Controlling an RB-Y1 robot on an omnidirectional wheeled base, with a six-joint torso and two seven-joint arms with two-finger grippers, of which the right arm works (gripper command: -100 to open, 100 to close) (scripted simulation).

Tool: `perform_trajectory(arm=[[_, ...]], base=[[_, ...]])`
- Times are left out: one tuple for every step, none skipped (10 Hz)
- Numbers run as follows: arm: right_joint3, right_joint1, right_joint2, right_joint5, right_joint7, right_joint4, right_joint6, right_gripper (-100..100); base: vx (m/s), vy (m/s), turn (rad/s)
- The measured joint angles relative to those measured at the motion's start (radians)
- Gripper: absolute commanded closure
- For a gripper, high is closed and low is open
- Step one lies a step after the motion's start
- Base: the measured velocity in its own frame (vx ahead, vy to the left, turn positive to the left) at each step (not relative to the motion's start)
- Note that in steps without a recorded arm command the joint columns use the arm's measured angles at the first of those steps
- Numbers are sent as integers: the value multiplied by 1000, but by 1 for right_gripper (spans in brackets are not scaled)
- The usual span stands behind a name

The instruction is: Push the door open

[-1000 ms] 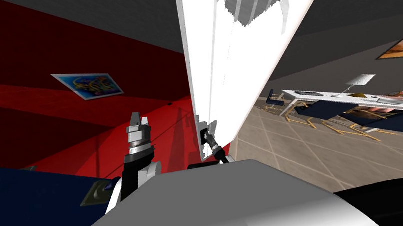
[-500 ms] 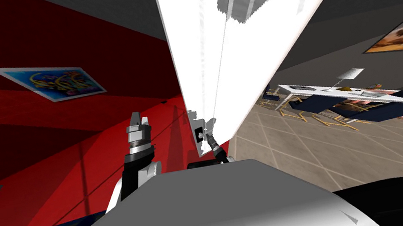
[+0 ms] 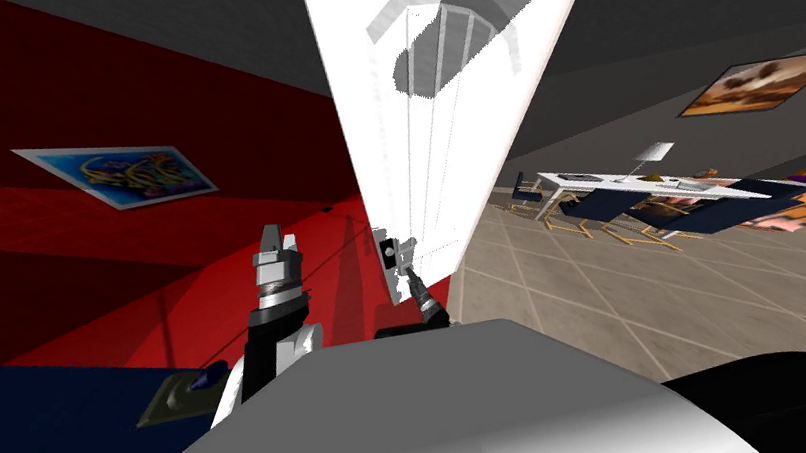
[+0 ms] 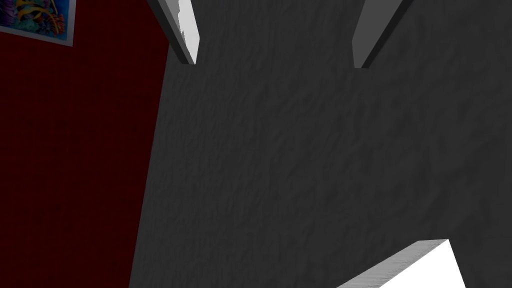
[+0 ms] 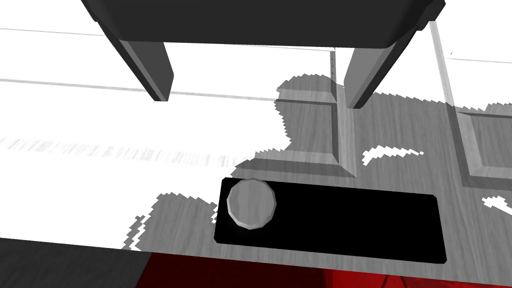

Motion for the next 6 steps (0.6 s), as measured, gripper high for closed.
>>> perform_trajectory(arm=[[15, 17, 20, 7, 5, -6, -6, -100], [17, 19, 22, 7, 6, -6, -8, -100], [15, 16, 6, 6, 7, -7, -5, -100], [12, 8, -2, 5, 9, 1, -5, -100], [9, -1, -5, 4, 11, 9, -5, -100], [6, -9, -7, 3, 12, 13, -3, -100]], base=[[-90, -35, -2], [105, 57, 27], [177, 111, 16], [188, 95, 5], [194, 68, 14], [202, 72, 22]])
